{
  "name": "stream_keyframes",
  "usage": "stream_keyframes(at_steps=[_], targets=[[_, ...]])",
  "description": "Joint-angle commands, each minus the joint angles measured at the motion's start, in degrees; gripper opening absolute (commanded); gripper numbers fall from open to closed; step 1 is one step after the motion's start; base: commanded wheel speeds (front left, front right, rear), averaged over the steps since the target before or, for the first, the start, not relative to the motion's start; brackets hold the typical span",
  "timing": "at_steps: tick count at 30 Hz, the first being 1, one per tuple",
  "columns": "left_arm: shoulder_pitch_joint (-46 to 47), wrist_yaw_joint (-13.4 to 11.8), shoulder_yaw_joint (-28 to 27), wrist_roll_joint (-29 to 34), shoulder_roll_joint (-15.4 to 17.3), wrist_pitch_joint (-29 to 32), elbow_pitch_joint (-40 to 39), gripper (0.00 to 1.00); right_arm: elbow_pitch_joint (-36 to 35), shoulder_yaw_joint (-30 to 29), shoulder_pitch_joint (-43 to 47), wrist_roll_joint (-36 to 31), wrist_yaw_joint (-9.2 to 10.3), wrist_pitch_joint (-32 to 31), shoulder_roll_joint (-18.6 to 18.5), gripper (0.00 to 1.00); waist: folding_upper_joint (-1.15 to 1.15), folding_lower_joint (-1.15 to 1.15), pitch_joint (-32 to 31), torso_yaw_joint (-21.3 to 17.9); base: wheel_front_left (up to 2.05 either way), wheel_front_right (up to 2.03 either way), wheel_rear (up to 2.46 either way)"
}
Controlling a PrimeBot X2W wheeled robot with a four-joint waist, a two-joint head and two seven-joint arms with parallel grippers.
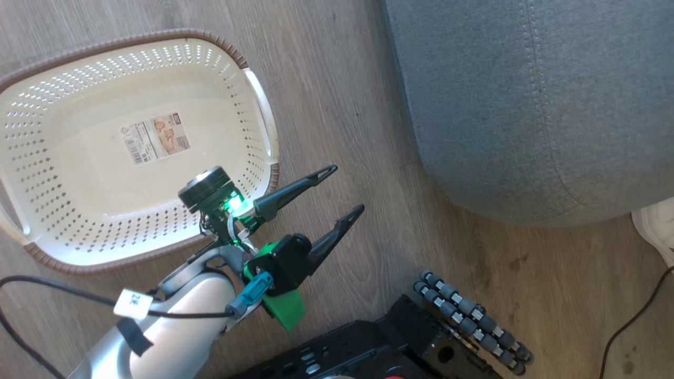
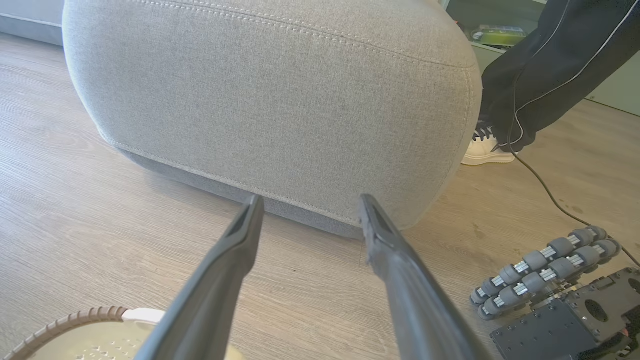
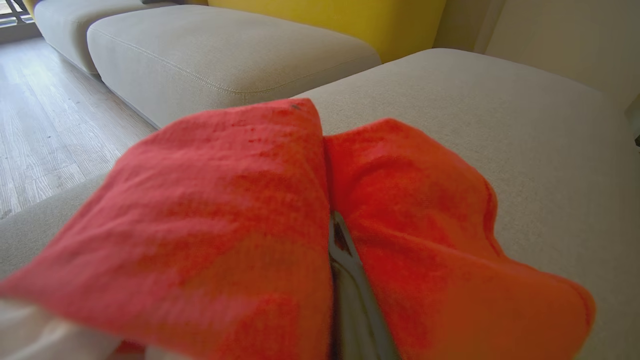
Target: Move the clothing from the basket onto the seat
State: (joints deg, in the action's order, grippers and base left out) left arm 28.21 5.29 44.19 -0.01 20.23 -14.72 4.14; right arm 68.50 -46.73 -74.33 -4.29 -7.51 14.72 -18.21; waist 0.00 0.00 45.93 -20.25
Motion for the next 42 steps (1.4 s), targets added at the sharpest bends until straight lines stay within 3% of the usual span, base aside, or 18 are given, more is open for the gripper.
stream_keyframes(at_steps=[1,2,3,4,5,6,13,24,33,42], targets=[[-0.2,-0.2,-0.9,-0.2,0.2,-0.3,-1.8,1.00,-0.9,-0.9,-1.4,-1.0,0.02,0.3,-1.7,0.00,0.00,0.00,-0.2,-0.2,0.00,0.00,0.00],[-0.3,-0.3,-0.9,-0.3,0.1,-0.3,-1.8,1.00,-0.9,-1.4,-1.4,-1.4,0.02,0.3,-1.8,0.00,0.00,0.00,-0.4,-0.3,0.00,0.00,0.00],[-0.3,-0.3,-0.8,-0.3,0.1,-0.3,-1.7,1.00,-1.0,-1.9,-1.5,-1.8,0.02,0.3,-1.9,0.10,0.00,0.00,-0.6,-0.3,0.00,0.00,0.00],[-0.4,-0.3,-0.7,-0.4,0.1,-0.3,-1.7,1.00,-1.3,-2.4,-1.5,-2.1,0.02,0.3,-1.9,0.59,0.00,0.00,-0.8,-0.4,0.00,0.00,0.00],[-0.4,-0.3,-0.6,-0.5,0.1,-0.3,-1.6,1.00,-1.5,-2.8,-1.6,-2.5,0.02,0.3,-1.8,0.94,0.00,0.00,-0.9,-0.4,0.00,0.00,0.00],[-0.4,-0.3,-0.5,-0.5,0.1,-0.3,-1.5,1.00,-1.6,-3.1,-1.7,-2.7,0.02,0.3,-1.6,1.00,0.00,0.00,-1.2,-0.5,0.00,0.00,0.00],[-0.2,-0.2,0.0,-1.1,-0.9,-0.3,-1.1,1.00,-0.3,-3.9,-1.4,-5.1,0.02,0.3,-1.7,1.00,0.00,0.00,-3.2,-1.0,0.00,0.00,0.00],[-1.3,0.2,0.4,-2.8,-5.7,-0.3,-0.1,1.00,4.1,-1.8,-3.3,-7.8,0.02,-4.3,-5.0,1.00,0.00,0.00,-10.6,-0.2,0.00,0.00,0.00],[-3.2,0.0,-1.3,-3.5,-10.3,-0.3,0.5,1.00,5.2,4.8,-2.0,-7.5,0.02,-8.0,-6.2,1.00,0.00,0.00,-18.6,0.5,0.00,0.00,0.00],[-6.9,0.1,-3.7,-3.7,-13.7,-0.3,0.4,1.00,5.4,12.1,-1.9,-3.5,0.02,-4.6,-7.1,1.00,0.00,0.00,-26.4,1.8,0.00,0.00,0.00]])
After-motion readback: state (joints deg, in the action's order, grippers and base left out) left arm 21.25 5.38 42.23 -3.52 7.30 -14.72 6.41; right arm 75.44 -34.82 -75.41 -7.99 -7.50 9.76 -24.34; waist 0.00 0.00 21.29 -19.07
